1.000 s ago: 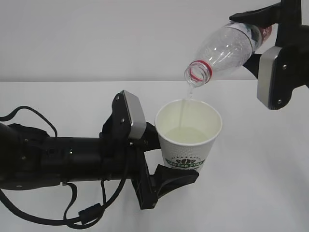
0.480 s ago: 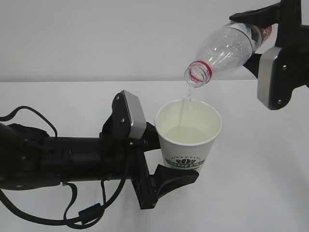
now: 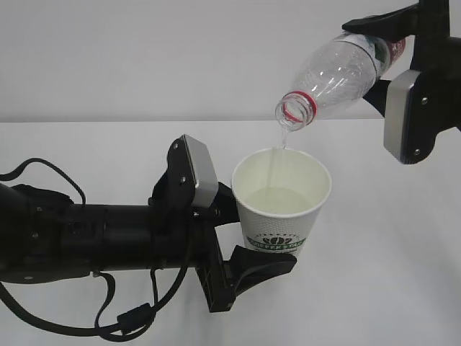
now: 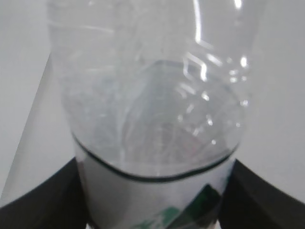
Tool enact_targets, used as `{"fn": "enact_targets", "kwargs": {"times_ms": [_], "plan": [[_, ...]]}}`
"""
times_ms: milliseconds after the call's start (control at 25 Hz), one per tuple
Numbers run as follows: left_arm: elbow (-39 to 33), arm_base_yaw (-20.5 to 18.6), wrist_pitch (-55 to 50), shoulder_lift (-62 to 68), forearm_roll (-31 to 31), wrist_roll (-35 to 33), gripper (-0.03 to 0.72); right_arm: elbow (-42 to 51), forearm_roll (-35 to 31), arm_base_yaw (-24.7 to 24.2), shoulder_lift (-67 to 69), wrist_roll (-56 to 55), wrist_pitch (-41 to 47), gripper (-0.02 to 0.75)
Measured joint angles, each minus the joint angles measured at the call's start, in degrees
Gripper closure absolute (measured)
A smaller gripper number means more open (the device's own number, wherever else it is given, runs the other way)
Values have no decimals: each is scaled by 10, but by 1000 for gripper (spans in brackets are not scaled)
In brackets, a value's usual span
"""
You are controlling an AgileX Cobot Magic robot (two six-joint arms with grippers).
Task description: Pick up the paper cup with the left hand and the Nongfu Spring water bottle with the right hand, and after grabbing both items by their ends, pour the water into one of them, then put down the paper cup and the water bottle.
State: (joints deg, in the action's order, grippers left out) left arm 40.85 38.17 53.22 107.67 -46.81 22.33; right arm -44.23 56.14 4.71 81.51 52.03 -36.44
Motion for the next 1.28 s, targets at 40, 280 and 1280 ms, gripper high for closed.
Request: {"fn": "enact_targets", "kwargs": {"times_ms": [40,280,1280], "plan": [[0,0,0,0,0,0,99,0,0,0,0,0,0,209],[0,0,0,0,0,0,99,0,0,0,0,3,0,210],[0,0,2,0,0,0,99,0,0,0,0,5,0,210]]}}
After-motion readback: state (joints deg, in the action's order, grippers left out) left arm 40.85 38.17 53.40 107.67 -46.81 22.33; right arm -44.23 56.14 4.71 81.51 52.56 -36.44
